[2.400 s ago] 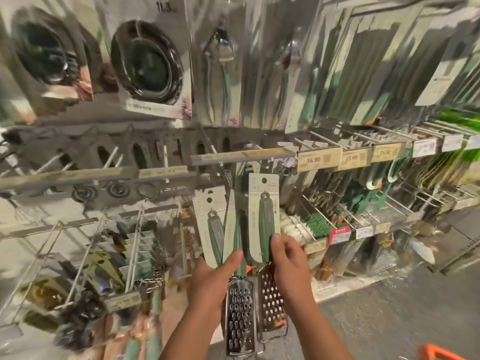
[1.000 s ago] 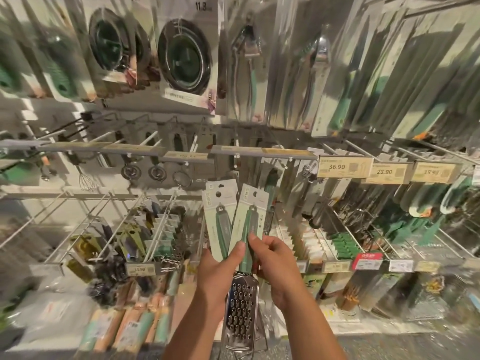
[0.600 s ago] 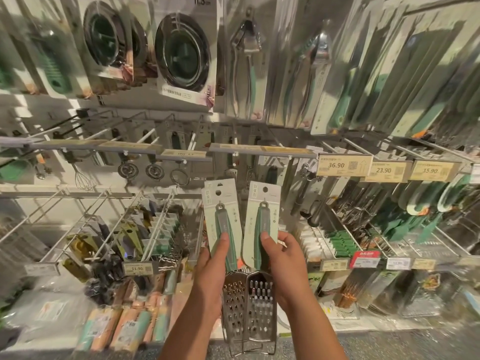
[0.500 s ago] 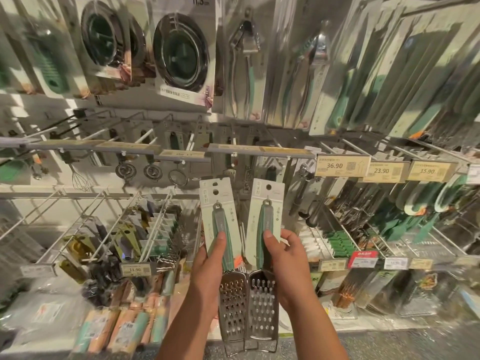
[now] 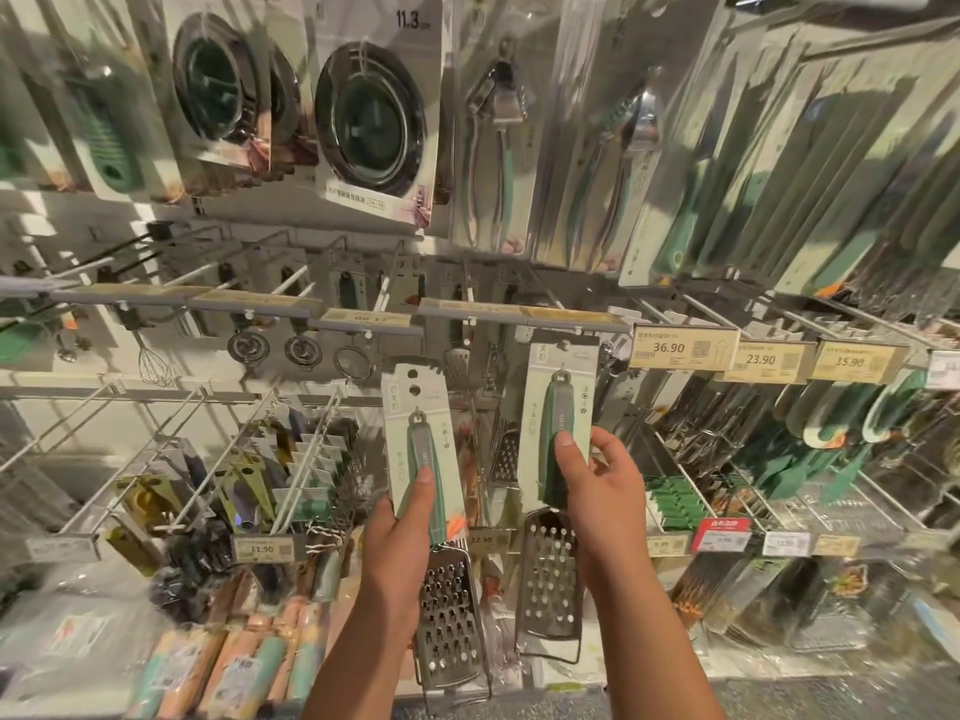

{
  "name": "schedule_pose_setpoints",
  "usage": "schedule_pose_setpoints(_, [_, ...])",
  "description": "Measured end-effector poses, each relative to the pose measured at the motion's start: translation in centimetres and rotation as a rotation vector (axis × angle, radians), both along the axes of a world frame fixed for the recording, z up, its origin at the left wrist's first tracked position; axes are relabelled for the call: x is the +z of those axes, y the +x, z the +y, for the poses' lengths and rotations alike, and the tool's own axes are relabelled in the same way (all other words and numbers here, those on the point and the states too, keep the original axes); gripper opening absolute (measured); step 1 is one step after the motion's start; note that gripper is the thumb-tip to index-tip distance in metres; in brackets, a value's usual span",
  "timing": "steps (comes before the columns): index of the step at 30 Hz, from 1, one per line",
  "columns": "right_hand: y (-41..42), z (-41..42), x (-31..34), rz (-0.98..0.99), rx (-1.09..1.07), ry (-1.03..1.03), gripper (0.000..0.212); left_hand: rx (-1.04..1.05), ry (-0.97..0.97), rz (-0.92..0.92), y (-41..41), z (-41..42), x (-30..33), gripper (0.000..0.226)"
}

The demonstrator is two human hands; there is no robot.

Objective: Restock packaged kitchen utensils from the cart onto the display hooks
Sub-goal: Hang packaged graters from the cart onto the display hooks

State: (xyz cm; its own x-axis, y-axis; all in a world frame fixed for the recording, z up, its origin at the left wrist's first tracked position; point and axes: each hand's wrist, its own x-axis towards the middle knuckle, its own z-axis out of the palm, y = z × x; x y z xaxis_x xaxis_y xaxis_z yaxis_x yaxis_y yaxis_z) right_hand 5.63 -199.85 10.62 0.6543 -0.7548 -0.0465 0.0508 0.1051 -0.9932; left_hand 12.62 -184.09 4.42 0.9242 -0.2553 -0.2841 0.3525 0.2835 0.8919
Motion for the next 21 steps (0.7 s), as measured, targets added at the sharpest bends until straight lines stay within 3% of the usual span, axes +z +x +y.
schedule_pose_setpoints(3, [1.1, -0.5, 0.3, 0.045, -0.005, -0.05, 0.027, 0.014, -0.013, 0.005, 0.0, 0.1, 0.7, 0.109])
schedule_pose_setpoints(6, [2.5, -1.1, 0.4, 0.107, -0.001, -0.159, 0.027, 0.019, 0.034, -0.036, 0.2, 0.0, 0.5, 0.128])
schedule_pose_setpoints(7, [2.8, -1.2, 0.4, 0.145, 0.011, -0.196, 0.042, 0.022, 0.032, -0.031, 0.2, 0.1, 0.7, 0.129])
schedule_pose_setpoints(11, [3.5, -1.4, -0.1, 0.228, 0.042, -0.186, 0.073, -0.026, 0.02, 0.022, 0.1, 0.2, 1.0, 0.06])
schedule_pose_setpoints(14, [2.7, -0.5, -1.1, 0.221, 0.058, -0.123, 0.058, -0.003, 0.076, 0.021, -0.2, -0.1, 1.3, 0.044])
schedule_pose_setpoints(18, [1.8, 1.4, -1.9, 0.218, 0.167, -0.045, 0.012, -0.01, 0.072, 0.054, -0.8, -0.6, 1.7, 0.036])
schedule_pose_setpoints(20, [1.6, 2.2, -2.0, 0.205, 0.196, -0.059, 0.008, -0.009, 0.061, 0.037, -1.0, -0.9, 1.5, 0.035])
schedule_pose_setpoints(21, [1.5, 2.7, -2.0, 0.197, 0.212, -0.063, 0.008, -0.013, 0.064, 0.018, -1.1, -1.0, 1.5, 0.046])
